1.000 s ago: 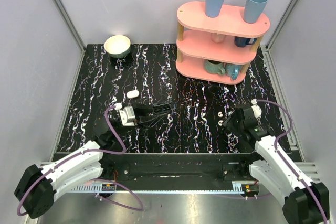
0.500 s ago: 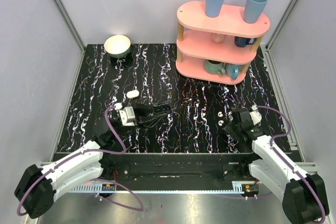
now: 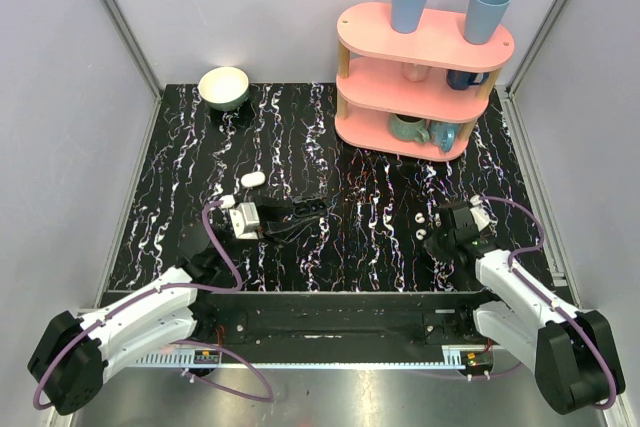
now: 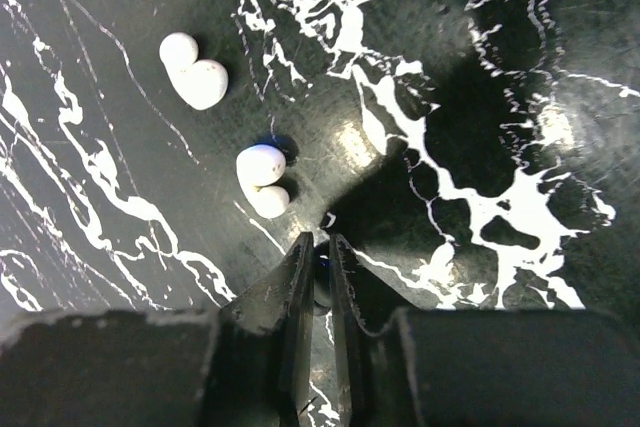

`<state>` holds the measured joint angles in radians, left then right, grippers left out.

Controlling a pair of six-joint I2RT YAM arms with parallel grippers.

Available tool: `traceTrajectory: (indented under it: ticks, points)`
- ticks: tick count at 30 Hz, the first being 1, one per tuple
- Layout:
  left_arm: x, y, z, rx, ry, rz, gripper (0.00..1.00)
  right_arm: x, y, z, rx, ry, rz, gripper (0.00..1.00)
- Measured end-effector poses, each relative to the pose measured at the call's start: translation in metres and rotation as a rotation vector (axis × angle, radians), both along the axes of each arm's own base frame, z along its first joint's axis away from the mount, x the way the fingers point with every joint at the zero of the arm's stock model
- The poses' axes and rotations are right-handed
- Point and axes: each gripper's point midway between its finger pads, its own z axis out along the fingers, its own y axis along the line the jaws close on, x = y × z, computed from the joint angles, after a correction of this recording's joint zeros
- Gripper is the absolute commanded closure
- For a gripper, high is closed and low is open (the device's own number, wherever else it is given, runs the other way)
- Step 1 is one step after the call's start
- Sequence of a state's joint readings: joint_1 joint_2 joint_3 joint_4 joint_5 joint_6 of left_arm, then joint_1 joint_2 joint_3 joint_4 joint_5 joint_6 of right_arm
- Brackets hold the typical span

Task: Insert the wireless bluetooth earbuds into the charging case
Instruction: Move the right earbud to the center of the board.

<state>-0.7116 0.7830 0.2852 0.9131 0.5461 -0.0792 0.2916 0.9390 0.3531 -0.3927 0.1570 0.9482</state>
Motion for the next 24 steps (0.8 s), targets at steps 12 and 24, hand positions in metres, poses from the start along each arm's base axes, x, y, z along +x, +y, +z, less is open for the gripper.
traceTrajectory:
  ticks: [12,24]
  points:
    - [0.000,0.000,0.000,0.000,0.000,0.000,1.00,-0.004,0.028,0.007,0.111,0.000,0.132,0.84]
    - [0.000,0.000,0.000,0.000,0.000,0.000,1.00,-0.002,0.050,0.021,0.215,-0.040,0.208,0.76]
